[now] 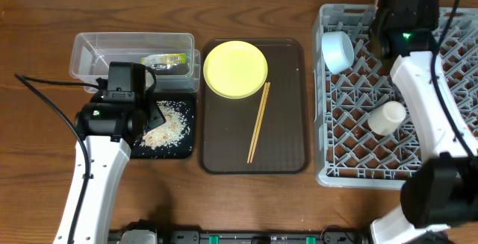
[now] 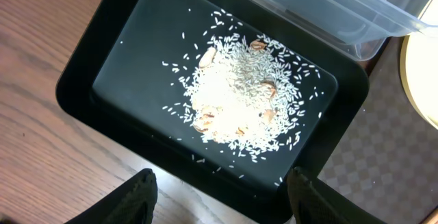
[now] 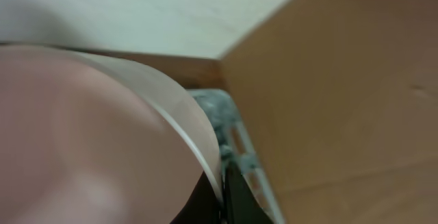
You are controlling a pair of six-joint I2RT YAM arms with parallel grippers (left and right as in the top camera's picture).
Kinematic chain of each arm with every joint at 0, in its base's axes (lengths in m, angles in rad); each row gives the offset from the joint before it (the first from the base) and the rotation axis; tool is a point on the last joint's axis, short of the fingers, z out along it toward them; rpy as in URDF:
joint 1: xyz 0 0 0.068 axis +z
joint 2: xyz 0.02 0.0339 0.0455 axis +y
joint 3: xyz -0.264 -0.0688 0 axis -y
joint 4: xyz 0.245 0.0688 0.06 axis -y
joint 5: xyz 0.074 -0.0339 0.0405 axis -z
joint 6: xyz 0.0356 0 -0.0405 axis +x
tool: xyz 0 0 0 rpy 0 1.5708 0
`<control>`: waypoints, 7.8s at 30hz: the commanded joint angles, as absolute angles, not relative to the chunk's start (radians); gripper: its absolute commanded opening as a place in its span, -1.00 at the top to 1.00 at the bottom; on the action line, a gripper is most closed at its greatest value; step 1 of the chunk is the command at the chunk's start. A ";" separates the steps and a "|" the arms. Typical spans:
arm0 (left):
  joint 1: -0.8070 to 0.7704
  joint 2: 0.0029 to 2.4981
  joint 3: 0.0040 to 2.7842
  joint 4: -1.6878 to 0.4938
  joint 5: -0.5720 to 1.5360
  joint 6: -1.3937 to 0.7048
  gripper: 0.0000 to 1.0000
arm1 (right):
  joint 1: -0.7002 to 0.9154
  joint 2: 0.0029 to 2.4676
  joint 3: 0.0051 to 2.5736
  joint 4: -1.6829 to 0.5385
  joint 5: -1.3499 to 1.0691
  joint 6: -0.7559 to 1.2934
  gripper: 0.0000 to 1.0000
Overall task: Sort waste into correct bins and load items into the dishwasher rack
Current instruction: 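Place the pink bowl upright in the rack's back right corner, then grasp one wooden chopstick on the brown tray with the right gripper, then carry the chopstick right and drop it into the rack's left edge, then grasp the second chopstick on the brown tray with the right gripper, then insert the second chopstick into the rack's left edge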
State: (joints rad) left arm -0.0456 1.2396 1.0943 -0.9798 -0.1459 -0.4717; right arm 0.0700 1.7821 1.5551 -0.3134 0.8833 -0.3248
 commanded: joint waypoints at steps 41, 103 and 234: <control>-0.040 1.226 1.104 -0.984 -0.165 -0.477 -0.28 | 0.184 2.024 1.556 -0.651 0.799 0.111 0.40; -0.040 1.227 1.104 -0.983 -0.165 -0.477 -0.29 | 0.614 2.080 1.372 -0.804 -0.052 0.599 0.41; -0.040 1.227 1.104 -0.983 -0.165 -0.477 -0.29 | 0.260 1.591 1.186 -0.799 0.121 0.238 0.44</control>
State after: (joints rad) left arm -0.0456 1.2369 1.0943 -0.9802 -0.1459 -0.4717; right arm 0.2630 1.5967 1.1625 -0.8310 0.1173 0.2485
